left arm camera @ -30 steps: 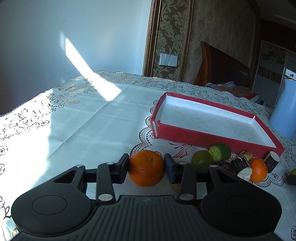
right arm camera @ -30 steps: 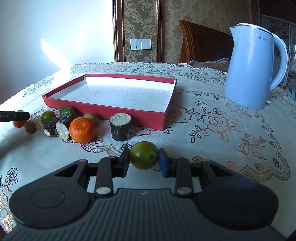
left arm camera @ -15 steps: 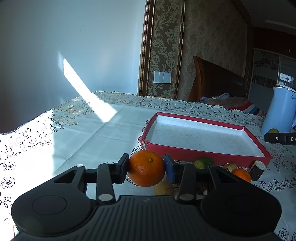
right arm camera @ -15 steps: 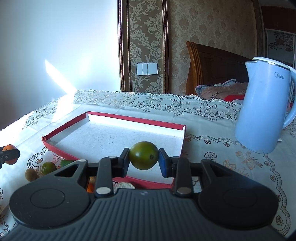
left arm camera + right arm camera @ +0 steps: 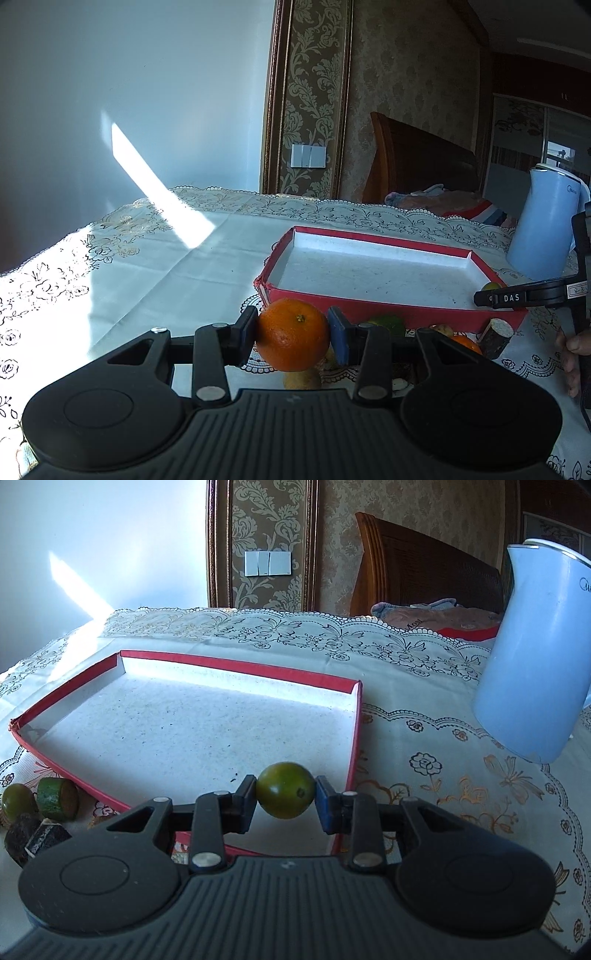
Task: Organize fruits
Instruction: 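Carry the orange and lime into the red tray and open both grippers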
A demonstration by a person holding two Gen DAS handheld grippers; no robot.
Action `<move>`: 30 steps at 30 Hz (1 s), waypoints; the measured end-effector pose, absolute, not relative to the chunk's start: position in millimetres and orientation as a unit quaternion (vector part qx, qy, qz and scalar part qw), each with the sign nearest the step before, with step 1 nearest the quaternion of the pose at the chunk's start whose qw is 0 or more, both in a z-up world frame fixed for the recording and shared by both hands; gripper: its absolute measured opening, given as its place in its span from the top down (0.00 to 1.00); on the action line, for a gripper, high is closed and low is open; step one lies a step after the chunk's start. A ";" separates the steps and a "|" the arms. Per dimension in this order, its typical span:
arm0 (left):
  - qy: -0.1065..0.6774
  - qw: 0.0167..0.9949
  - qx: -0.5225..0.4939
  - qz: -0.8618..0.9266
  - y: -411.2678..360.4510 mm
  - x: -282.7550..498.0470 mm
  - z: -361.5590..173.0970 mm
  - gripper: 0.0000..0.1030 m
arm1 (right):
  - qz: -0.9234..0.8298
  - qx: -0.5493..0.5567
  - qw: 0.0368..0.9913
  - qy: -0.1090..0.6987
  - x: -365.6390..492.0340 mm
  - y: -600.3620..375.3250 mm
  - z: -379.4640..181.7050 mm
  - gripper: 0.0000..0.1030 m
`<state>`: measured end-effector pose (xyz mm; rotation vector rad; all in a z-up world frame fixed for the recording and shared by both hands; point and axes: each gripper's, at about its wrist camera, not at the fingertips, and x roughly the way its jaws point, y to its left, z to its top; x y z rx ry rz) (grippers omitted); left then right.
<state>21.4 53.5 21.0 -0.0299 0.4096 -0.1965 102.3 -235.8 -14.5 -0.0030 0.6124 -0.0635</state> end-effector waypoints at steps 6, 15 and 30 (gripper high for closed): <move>0.202 0.974 -0.006 -0.101 42.3 25.8 23.8 0.61 | -0.029 -0.001 0.963 0.270 88.0 -236.1 -2.8 0.49; 0.187 0.976 0.018 -0.107 21.0 54.2 39.4 0.61 | -0.053 0.106 0.972 0.201 36.9 -291.7 13.1 0.43; 0.234 0.967 0.060 -0.083 -15.3 130.5 15.9 0.60 | -0.058 0.149 0.963 0.216 34.3 -313.4 -15.3 0.43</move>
